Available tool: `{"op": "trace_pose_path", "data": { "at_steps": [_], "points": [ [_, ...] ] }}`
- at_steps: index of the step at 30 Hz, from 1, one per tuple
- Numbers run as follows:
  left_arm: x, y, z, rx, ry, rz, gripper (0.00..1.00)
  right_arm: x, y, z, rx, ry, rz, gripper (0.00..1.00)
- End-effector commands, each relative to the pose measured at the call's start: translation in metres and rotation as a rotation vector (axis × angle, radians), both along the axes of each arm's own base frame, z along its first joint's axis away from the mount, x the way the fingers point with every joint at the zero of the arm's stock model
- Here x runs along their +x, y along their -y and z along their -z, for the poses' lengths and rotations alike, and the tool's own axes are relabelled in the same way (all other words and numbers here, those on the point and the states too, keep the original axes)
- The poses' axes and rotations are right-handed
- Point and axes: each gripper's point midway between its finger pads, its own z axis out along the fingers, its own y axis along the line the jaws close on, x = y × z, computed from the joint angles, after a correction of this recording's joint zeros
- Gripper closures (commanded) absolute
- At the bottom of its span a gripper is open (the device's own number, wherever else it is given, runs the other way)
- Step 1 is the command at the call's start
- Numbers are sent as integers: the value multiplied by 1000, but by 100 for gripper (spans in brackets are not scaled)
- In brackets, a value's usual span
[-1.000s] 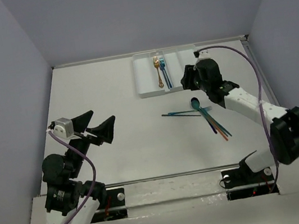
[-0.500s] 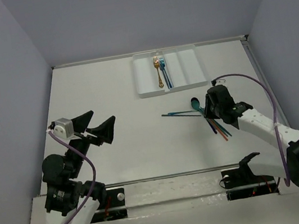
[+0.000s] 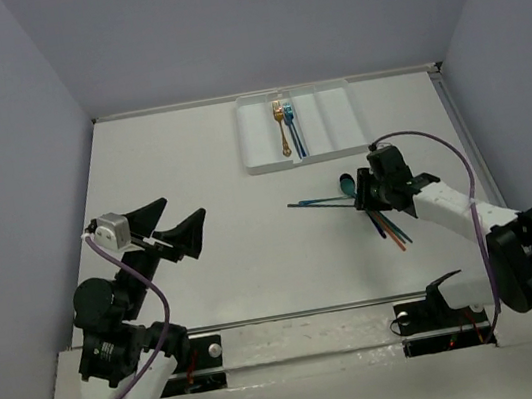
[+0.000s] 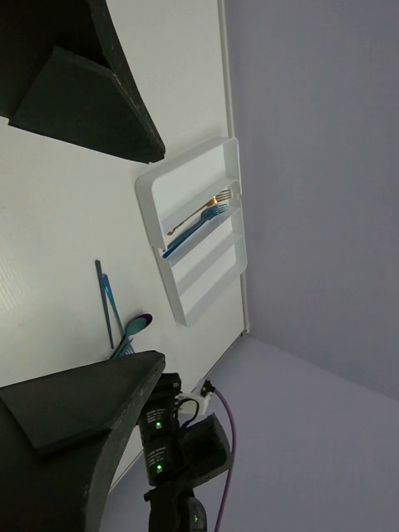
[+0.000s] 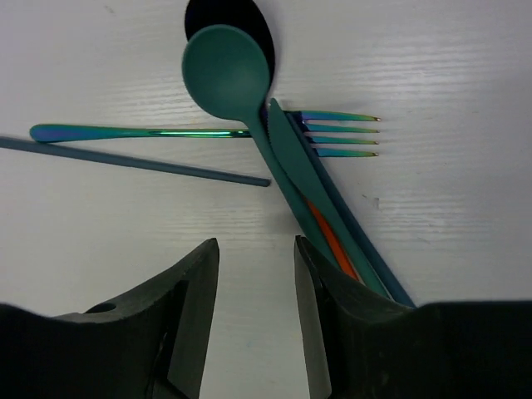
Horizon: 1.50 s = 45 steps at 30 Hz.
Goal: Sort the eating utensils into containers
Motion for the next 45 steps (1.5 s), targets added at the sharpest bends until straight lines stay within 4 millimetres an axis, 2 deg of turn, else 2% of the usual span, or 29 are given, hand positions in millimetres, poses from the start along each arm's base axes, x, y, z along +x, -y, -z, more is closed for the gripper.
{"op": "trace_pose_path", "data": {
  "at_steps": [1, 3, 4, 6, 7, 9, 10, 12, 18, 21, 29, 34, 37, 38, 42, 45],
  "points": [
    [-8, 0, -24, -25, 72, 13, 1, 24, -30, -29, 87, 109, -99, 51],
    [-8, 0, -24, -25, 72, 13, 1, 28, -36, -19, 75, 82, -112, 51],
    [-8, 0, -23, -24, 69, 13, 1, 34, -44, -22, 78, 96, -130, 57],
    [-7, 0, -23, -22, 66, 11, 1, 37, -52, -12, 71, 74, -147, 66],
    [-6, 0, -22, -20, 65, 12, 1, 42, -62, -17, 73, 86, -163, 74],
    [-6, 0, -22, -21, 62, 11, 1, 47, -66, -15, 65, 86, -165, 83],
    [-5, 0, -21, -20, 59, 11, 1, 49, -71, -11, 55, 83, -176, 91],
    [-5, 1, -21, -19, 58, 11, 1, 54, -79, -15, 44, 100, -188, 97],
    [-4, 1, -20, -17, 56, 11, 1, 65, -74, 0, -15, 71, -164, 100],
    [-4, 1, -20, -16, 56, 11, 1, 65, -74, 12, -28, 39, -166, 100],
    [-3, 1, -20, -17, 52, 11, 1, 64, -80, 19, -18, 30, -176, 100],
    [-3, 1, -20, -17, 52, 13, 1, 64, -84, 32, -31, 10, -189, 100],
    [-3, 1, -20, -16, 53, 11, 1, 59, -102, 40, -32, -3, -246, 100],
    [-3, 1, -20, -17, 52, 11, 1, 56, -115, 40, -31, -2, -278, 100],
    [-3, 1, -20, -14, 52, 9, 1, 36, -144, 51, -31, -29, -367, 100],
    [-3, 1, -19, -15, 50, 11, 1, 21, -157, 56, -29, -43, -399, 100]
  ]
}}
